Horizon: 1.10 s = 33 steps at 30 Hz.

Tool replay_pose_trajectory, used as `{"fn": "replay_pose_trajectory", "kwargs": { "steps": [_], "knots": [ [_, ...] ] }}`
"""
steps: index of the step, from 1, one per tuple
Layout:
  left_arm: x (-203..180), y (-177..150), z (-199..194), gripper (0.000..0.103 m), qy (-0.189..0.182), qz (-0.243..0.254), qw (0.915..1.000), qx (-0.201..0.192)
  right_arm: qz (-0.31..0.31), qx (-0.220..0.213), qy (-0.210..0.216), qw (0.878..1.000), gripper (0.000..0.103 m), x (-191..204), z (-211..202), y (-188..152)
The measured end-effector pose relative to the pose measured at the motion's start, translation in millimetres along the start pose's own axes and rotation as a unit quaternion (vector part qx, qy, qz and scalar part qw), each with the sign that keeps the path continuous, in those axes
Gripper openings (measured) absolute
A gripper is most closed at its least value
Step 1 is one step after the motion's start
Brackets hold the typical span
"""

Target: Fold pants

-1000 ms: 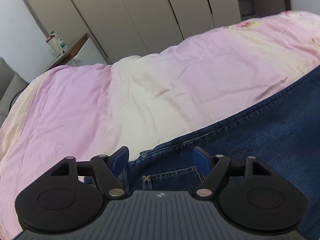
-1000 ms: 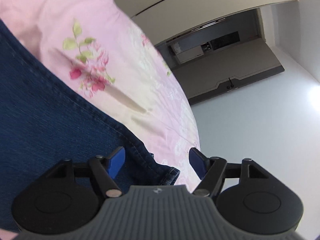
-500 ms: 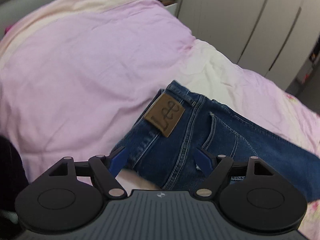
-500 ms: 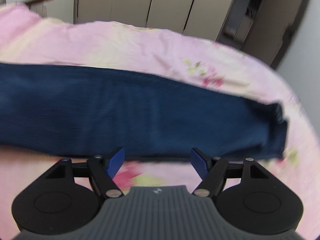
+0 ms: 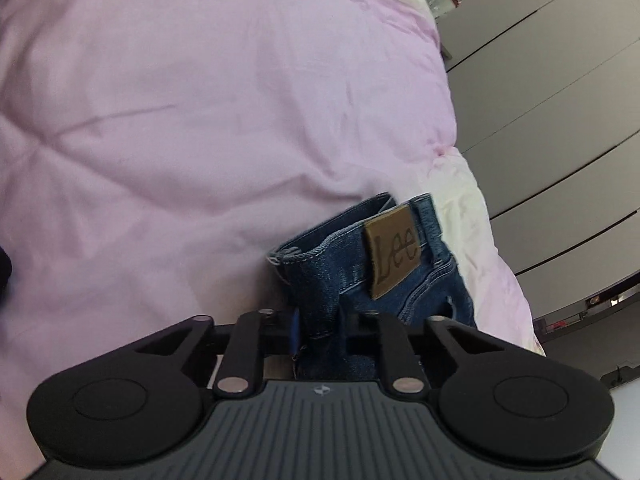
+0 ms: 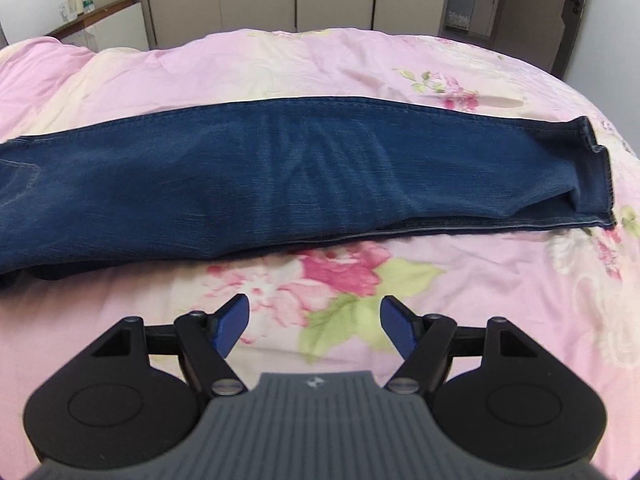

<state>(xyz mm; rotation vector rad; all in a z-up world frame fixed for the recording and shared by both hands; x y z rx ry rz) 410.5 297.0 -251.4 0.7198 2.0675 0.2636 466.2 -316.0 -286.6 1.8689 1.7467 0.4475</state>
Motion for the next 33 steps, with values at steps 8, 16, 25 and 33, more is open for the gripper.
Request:
{"fn": "replay_pose_trajectory", "kwargs": {
  "steps": [8,16,25,33],
  "knots": [
    [-45.1,25.0,4.2,0.016,0.107,0.164,0.9806,-0.011,-0.003,0.005,-0.062,0.998,0.069,-76.4,3.7,-0.7],
    [-31.1,-12.3,28.5,0.040,0.228,0.282,0.9320,0.012,0.087,0.032,-0.087,0.992,0.058,-191.4,16.0,-5.9],
    [-81.4,-35.4,-17.4,0.063,0.240,0.325,0.9142,-0.031,0.167,0.000,-0.088,0.982,0.054,-299.7,68.8,54.2],
    [-141.5,-104.8,15.2,0.063,0.171,0.369,0.9126,0.036,0.170,-0.029,-0.099,0.980,0.021,-328.1,149.4,136.9]
  ]
}}
Point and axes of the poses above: each gripper's, at about its wrist camera, not at the fingertips, and z roughly the way its jaws point, x to its left, y to its top, the point moved 9 cm from there along z, roughly the way its jaws point, and after that the axes turned 8 degrees about -y, right-handed, at the moved point
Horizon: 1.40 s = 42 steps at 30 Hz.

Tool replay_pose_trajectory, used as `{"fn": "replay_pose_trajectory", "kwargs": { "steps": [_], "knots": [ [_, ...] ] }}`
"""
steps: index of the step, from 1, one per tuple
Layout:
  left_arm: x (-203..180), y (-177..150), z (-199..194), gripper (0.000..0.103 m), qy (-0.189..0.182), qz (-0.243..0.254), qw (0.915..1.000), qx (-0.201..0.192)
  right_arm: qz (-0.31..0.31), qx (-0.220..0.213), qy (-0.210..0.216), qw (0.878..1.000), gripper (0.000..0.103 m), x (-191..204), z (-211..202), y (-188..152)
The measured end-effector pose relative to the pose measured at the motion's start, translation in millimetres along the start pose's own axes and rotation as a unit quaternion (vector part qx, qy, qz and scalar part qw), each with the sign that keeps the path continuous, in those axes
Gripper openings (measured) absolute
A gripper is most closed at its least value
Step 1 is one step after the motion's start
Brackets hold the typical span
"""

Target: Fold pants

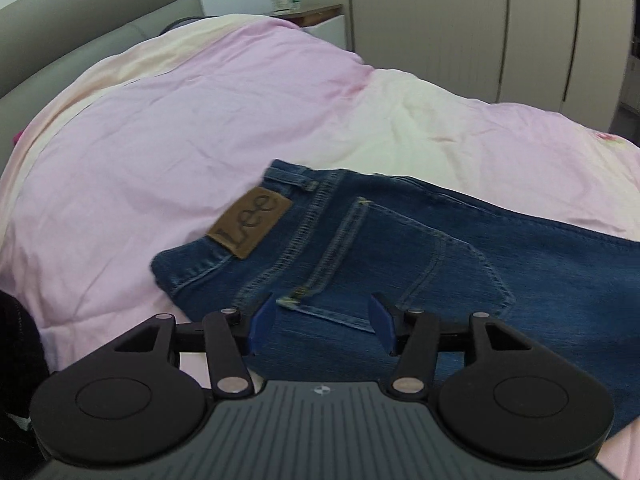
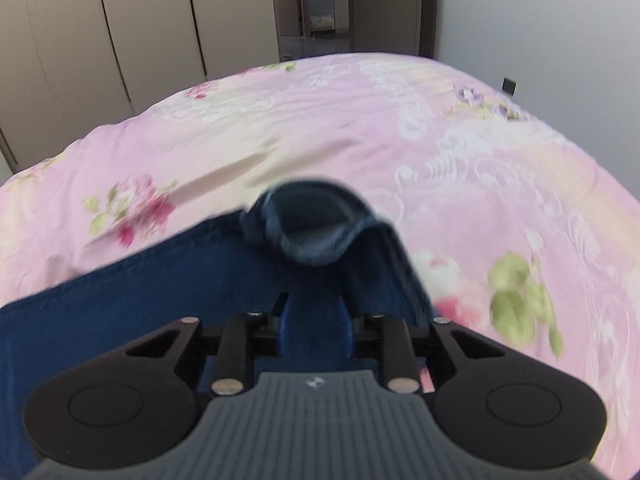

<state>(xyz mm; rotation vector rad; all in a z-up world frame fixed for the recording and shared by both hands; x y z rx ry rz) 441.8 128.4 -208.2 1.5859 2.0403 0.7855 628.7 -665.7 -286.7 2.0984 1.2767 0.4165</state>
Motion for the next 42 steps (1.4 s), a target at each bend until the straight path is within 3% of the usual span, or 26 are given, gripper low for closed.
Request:
{"fn": "replay_pose_trajectory", "kwargs": {
  "steps": [5,10,18,21,24,25,26,27,31,33,36,38,39,42],
  "knots": [
    [-47.4,-7.6,5.3,0.063,-0.049,0.033,0.9981,0.018,0.018,-0.046,-0.047,0.998,0.024,-26.3,14.6,39.0],
    [-74.3,-24.2,-1.9,0.063,-0.094,0.054,0.9939,0.017,0.018,-0.034,-0.053,0.998,0.024,-61.5,9.9,26.0],
    [-81.3,-55.1,-19.9,0.063,-0.110,0.066,0.9913,0.028,0.122,0.030,0.006,0.992,0.027,-98.0,7.5,-36.8],
    [-79.0,-56.1,-24.8,0.063,-0.106,0.063,0.9920,0.029,0.184,0.036,0.044,0.981,0.028,-97.6,19.1,-40.2],
    [-75.1,-55.4,-27.9,0.063,-0.098,0.060,0.9929,0.033,0.230,0.052,0.047,0.971,0.027,-93.4,38.4,-45.9],
    [-74.6,-55.1,-28.3,0.063,-0.097,0.059,0.9929,0.035,0.249,0.054,0.050,0.966,0.024,-92.0,42.4,-47.8],
    [-74.4,-54.9,-29.1,0.063,-0.096,0.060,0.9928,0.038,0.263,0.054,0.051,0.962,0.011,-90.5,43.9,-47.1],
    [-73.8,-55.2,-29.7,0.063,-0.095,0.063,0.9927,0.039,0.262,0.045,0.049,0.963,0.003,-89.1,40.5,-45.0],
    [-75.6,-59.3,-28.1,0.063,-0.104,0.064,0.9918,0.039,0.190,-0.022,0.011,0.982,0.002,-92.3,5.3,-17.1],
    [-77.5,-64.9,-26.1,0.063,-0.110,0.066,0.9909,0.040,0.164,-0.017,-0.003,0.986,0.002,-95.7,4.1,-12.2],
    [-81.2,-74.0,-28.4,0.063,-0.119,0.068,0.9896,0.043,0.147,0.036,-0.023,0.988,0.011,-93.4,22.2,-25.8],
    [-84.1,-77.2,-34.9,0.063,-0.126,0.080,0.9879,0.040,0.156,0.037,-0.044,0.986,0.039,-99.9,20.6,-33.0],
    [-85.3,-78.3,-38.8,0.064,-0.130,0.090,0.9867,0.036,0.161,0.024,-0.048,0.986,0.043,-102.8,14.6,-33.9],
    [-91.4,-86.5,-45.5,0.068,-0.140,0.131,0.9807,0.039,0.146,0.019,-0.045,0.988,0.042,-100.2,-3.3,-43.6]
  ]
}}
Point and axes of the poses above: each gripper's, at about its wrist camera, not at the fingertips, and z roughly the way its jaws point, x to its left, y to its top, the point moved 9 cm from there along z, roughly the way its jaws point, and after that the axes turned 8 degrees about -y, right-handed, at the moved point
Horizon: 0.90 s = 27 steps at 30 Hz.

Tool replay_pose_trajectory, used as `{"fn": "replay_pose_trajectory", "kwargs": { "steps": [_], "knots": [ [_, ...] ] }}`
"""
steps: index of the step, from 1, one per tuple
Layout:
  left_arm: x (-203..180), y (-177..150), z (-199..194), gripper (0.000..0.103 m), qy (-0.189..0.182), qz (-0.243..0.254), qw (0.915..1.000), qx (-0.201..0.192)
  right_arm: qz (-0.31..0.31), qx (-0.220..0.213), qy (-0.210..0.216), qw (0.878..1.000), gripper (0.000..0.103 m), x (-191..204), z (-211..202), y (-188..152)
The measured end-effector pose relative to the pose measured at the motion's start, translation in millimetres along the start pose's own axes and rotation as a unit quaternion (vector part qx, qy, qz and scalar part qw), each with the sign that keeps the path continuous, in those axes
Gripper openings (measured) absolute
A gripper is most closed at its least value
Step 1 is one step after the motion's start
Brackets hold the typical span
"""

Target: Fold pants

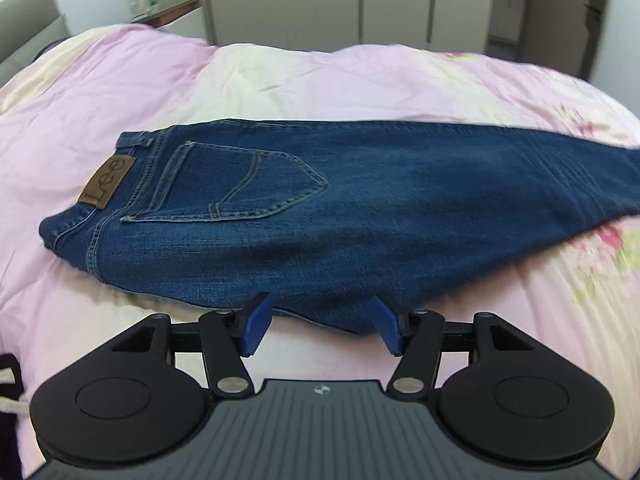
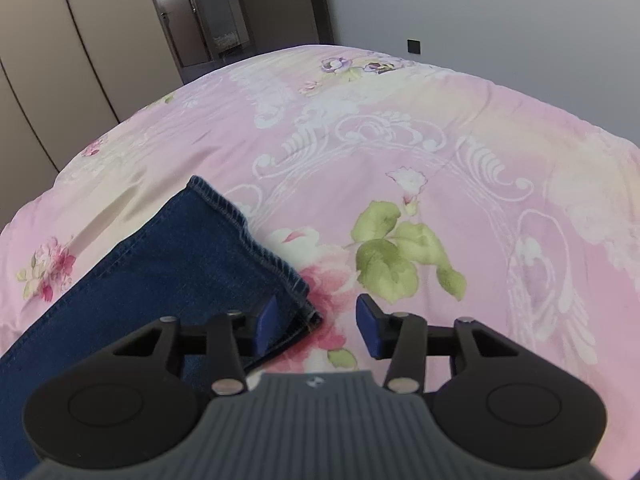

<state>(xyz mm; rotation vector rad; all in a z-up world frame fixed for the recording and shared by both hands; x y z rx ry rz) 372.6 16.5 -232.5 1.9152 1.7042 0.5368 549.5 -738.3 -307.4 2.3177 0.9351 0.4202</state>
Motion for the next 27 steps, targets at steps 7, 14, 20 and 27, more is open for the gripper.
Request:
{"fn": "replay_pose_trajectory", "kwargs": {
  "steps": [7,14,20,27],
  "knots": [
    [-32.1,-27.6,18.2,0.069,-0.017,0.074,0.9969,0.021,-0.127,0.024,0.112,0.985,0.042,80.5,-75.5,-85.7],
    [-32.7,-5.8,31.2,0.022,0.008,0.067,0.9976,-0.018,-0.282,0.064,0.243,0.926,0.041,206.7,-166.0,-207.4],
    [-23.3,26.7,4.1,0.001,-0.037,0.090,0.9952,-0.007,-0.424,0.044,0.317,0.847,0.040,287.9,-237.4,-289.0],
    [-19.0,23.3,-2.3,0.000,-0.099,0.130,0.9840,0.072,-0.535,0.001,0.412,0.738,0.040,371.3,-321.2,-362.7]
  ]
}}
Point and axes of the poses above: each gripper's, at about its wrist camera, not at the fingertips, and z roughly the way its jaws point, x to its left, y to its top, the point moved 9 cm from there along z, roughly the way its jaws point, and after that the axes turned 8 degrees about -y, right-handed, at the moved point
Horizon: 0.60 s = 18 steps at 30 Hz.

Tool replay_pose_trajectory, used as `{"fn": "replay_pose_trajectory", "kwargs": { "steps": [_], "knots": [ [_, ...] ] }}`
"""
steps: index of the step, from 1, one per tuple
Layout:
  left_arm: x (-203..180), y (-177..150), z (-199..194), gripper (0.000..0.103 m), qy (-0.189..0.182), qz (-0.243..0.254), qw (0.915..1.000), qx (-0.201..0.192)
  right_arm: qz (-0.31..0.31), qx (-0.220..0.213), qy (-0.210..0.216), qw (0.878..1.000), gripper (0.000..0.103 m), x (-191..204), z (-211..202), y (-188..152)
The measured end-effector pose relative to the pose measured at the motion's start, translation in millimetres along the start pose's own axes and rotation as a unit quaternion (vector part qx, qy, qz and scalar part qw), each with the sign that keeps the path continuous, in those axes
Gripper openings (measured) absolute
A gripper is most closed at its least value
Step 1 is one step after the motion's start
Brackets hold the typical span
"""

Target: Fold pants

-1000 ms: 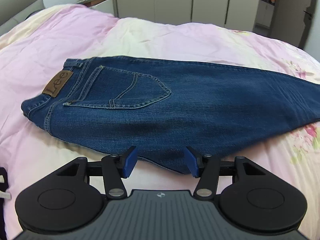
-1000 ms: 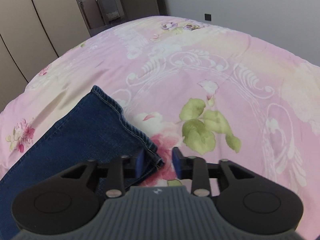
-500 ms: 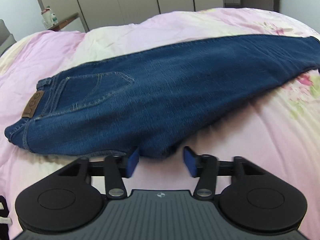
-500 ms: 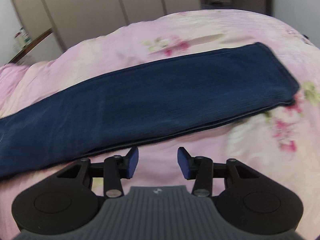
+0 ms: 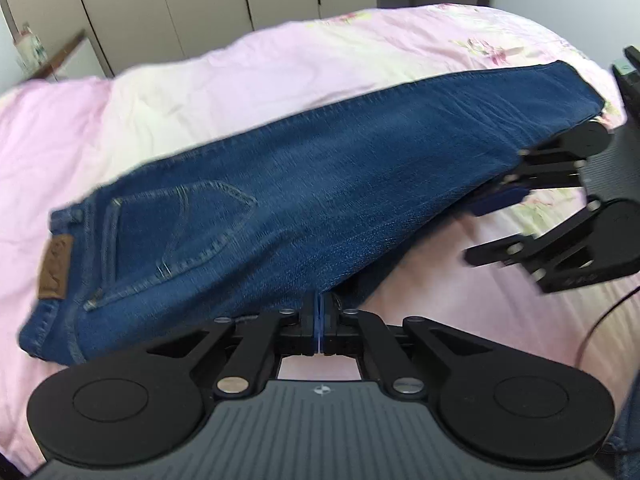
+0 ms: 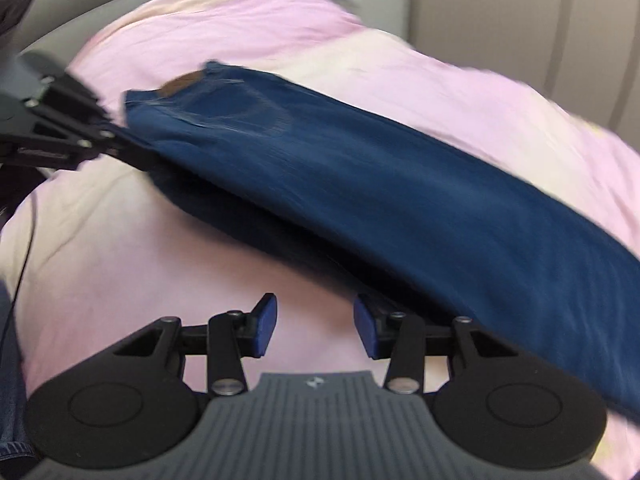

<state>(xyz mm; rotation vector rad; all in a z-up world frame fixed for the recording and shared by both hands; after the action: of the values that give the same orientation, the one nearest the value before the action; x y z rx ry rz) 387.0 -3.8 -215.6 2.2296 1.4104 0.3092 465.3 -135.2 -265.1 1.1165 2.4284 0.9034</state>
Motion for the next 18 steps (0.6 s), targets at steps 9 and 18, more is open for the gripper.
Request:
{"fn": "replay_pose_trajectory", "kwargs": {
  "steps": [9,18],
  "knots": [
    [34.0,-18.1,-9.1,0.000,-0.021,-0.031,0.9989,-0.029,-0.146,0.022,0.074,0.986,0.048,86.3,64.1,43.6],
    [85.7,-45.9,-23.1,0.007,0.016,-0.056,0.9976,-0.037,-0.219,-0.037,0.045,0.974,0.060,106.1,63.8,63.4]
  ]
}}
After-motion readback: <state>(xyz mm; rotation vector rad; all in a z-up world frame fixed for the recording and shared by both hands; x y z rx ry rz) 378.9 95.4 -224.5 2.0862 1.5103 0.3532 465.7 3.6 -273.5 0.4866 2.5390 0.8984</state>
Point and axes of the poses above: each gripper's, at about its wrist camera, not at the fingertips, and z roughly the way its jaws point, x to its left, y to its top, the point moved 9 cm from there along z, roughly the way its jaws point, and after that the axes turned 8 degrees about -y, right-handed, at the moved point
